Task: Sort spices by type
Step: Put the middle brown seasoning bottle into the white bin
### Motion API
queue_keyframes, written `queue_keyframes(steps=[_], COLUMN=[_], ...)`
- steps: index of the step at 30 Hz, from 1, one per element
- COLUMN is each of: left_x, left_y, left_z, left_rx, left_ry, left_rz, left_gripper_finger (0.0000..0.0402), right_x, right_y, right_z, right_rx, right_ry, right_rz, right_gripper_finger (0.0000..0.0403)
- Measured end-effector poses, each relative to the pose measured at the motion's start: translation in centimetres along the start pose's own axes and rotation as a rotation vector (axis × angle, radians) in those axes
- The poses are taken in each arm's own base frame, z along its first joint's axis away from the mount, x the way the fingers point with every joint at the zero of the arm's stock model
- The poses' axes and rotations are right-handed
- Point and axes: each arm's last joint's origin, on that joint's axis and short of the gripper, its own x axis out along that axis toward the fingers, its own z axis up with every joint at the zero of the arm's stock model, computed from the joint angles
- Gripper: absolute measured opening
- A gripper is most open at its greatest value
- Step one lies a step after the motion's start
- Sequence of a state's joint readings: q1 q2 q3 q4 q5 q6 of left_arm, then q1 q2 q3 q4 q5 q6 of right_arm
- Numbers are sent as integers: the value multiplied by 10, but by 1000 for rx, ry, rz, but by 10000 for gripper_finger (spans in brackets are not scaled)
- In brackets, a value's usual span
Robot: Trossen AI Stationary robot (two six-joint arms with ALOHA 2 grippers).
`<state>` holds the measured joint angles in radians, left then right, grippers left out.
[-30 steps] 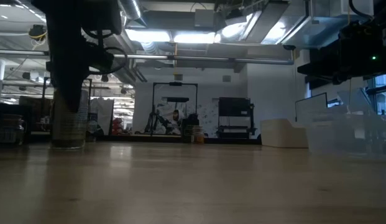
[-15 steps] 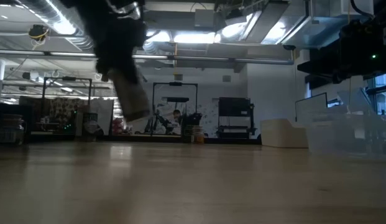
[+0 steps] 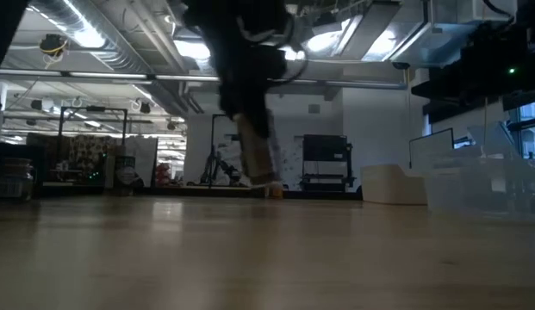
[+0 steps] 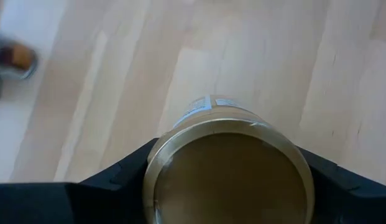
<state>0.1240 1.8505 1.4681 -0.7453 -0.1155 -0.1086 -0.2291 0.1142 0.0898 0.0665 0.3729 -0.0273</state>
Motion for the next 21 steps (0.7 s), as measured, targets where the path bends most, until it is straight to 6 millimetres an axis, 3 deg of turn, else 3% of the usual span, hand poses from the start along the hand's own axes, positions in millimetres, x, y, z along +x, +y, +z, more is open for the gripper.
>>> queue_keyframes(steps=[5,9,14,21], left_x=[22,38,41,36], left_y=[-5,-9,-15,-21], left_z=[21,26,28,32], left_rx=[65,87,119,114], left_ry=[24,76,66,27], left_rz=[-40,-40,-43,-39], left_gripper_finger=[261,262,268,317], right_x=[3,4,5,5], right_y=[1,1,2,2], right_z=[-3,-4,-2,1], right_rx=[12,6,16,23], right_ry=[32,49,26,0], right_rz=[-9,-10,-9,-10], right_gripper_finger=[19,19,19,19])
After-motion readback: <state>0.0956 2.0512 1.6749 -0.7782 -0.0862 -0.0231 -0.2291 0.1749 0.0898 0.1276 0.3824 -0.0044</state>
